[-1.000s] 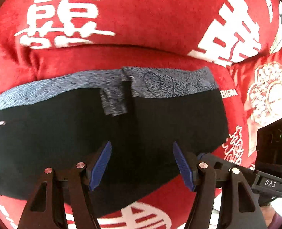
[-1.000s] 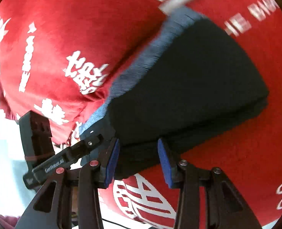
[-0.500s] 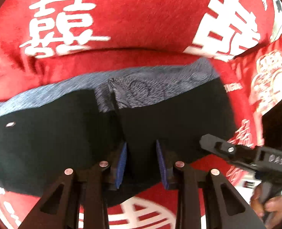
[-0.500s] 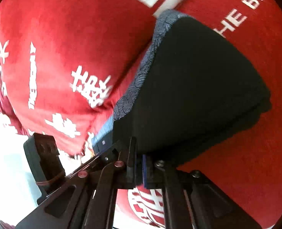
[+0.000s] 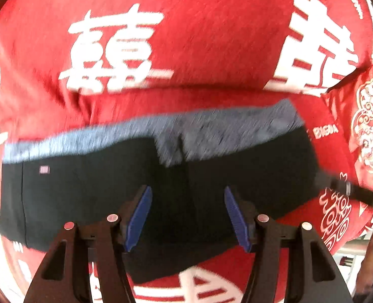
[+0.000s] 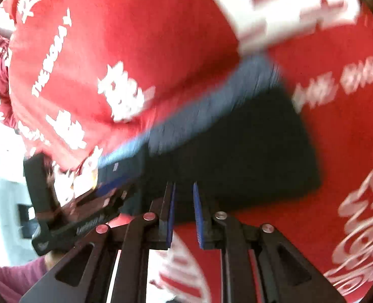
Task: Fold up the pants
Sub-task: 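Fold the held trousers end over the trousers middle with the right gripper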
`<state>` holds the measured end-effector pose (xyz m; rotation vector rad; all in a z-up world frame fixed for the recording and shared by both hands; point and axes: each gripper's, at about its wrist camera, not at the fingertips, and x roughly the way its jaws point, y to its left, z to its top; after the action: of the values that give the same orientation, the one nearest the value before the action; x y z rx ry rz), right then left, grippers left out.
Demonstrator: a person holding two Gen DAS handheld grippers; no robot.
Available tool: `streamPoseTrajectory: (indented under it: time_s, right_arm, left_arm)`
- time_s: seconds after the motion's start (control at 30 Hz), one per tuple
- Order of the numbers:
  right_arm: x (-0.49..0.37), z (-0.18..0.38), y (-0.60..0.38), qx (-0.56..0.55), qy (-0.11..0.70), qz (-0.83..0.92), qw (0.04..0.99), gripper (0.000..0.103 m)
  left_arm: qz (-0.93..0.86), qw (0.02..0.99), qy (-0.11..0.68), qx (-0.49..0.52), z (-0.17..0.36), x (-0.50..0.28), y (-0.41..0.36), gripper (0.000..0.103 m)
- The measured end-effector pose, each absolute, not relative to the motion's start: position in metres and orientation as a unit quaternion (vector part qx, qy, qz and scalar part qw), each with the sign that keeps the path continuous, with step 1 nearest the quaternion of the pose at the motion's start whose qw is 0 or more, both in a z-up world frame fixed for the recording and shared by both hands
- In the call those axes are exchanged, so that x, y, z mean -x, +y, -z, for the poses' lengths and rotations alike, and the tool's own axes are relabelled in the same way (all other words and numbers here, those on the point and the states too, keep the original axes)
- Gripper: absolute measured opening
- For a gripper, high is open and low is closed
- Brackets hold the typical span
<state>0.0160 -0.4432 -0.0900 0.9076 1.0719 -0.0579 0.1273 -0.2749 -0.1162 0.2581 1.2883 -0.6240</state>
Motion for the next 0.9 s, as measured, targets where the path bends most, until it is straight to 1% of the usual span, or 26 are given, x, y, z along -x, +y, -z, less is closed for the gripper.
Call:
streamPoseTrajectory:
  time_s: [0.13, 0.23, 0.3, 0.37, 0.4, 0.43, 0.47, 0.5, 0.53, 0.57, 0.63, 0.67, 0.7, 0.8, 0.9]
  right_arm:
    - [-0.044, 0.099, -0.491, -0.391, 0.497, 0.079, 0.771, 0.017]
    - [-0.065, 0.114, -0.503, -0.361, 0.516, 0.089, 0.772, 0.017]
    - [-0.075, 0.126, -0.507, -0.344, 0.529, 0.092, 0.77, 0.017]
    - [-0.074, 0.132, -0.514, -0.347, 0.533, 0.093, 0.766, 0.017]
    - [-0.071, 0.126, -0.518, -0.344, 0.524, 0.096, 0.773, 0.02]
    - [-0.069, 0.121, -0.521, -0.332, 0.519, 0.101, 0.781, 0.026]
    - [-0.065, 0.115, -0.525, -0.313, 0.517, 0.109, 0.789, 0.046]
    - [-0.063, 0.115, -0.53, -0.305, 0.517, 0.111, 0.792, 0.061]
    - [-0.064, 0.12, -0.537, -0.31, 0.522, 0.104, 0.788, 0.061]
    - [-0.067, 0.133, -0.547, -0.341, 0.533, 0.083, 0.77, 0.06]
    - [-0.069, 0.162, -0.563, -0.424, 0.54, 0.035, 0.726, 0.042]
    - [-0.068, 0.177, -0.569, -0.46, 0.54, 0.016, 0.705, 0.035]
    - [-0.066, 0.184, -0.574, -0.485, 0.531, 0.006, 0.695, 0.031]
    - [-0.06, 0.183, -0.579, -0.5, 0.52, -0.017, 0.692, 0.025]
    - [-0.056, 0.194, -0.584, -0.491, 0.541, 0.016, 0.683, 0.027]
  left_arm:
    - [0.29, 0.747, 0.587, -0.115, 0.121, -0.139, -0.306, 0.061]
    - [0.275, 0.744, 0.593, -0.138, 0.142, -0.139, -0.322, 0.061]
    - [0.253, 0.733, 0.612, -0.158, 0.164, -0.138, -0.323, 0.061]
    - [0.247, 0.726, 0.624, -0.147, 0.175, -0.135, -0.315, 0.062]
    - [0.249, 0.732, 0.617, -0.144, 0.174, -0.132, -0.311, 0.062]
    - [0.25, 0.733, 0.615, -0.149, 0.173, -0.129, -0.311, 0.062]
    - [0.249, 0.733, 0.613, -0.156, 0.174, -0.127, -0.312, 0.062]
    - [0.247, 0.735, 0.611, -0.159, 0.174, -0.126, -0.314, 0.062]
    - [0.244, 0.735, 0.612, -0.16, 0.174, -0.126, -0.315, 0.062]
    - [0.242, 0.735, 0.614, -0.159, 0.174, -0.127, -0.315, 0.062]
    - [0.24, 0.735, 0.616, -0.154, 0.174, -0.127, -0.314, 0.062]
    - [0.239, 0.734, 0.617, -0.153, 0.173, -0.127, -0.313, 0.062]
    - [0.238, 0.734, 0.618, -0.153, 0.173, -0.126, -0.313, 0.062]
    - [0.243, 0.735, 0.614, -0.154, 0.175, -0.12, -0.308, 0.062]
    - [0.245, 0.741, 0.605, -0.16, 0.177, -0.112, -0.307, 0.064]
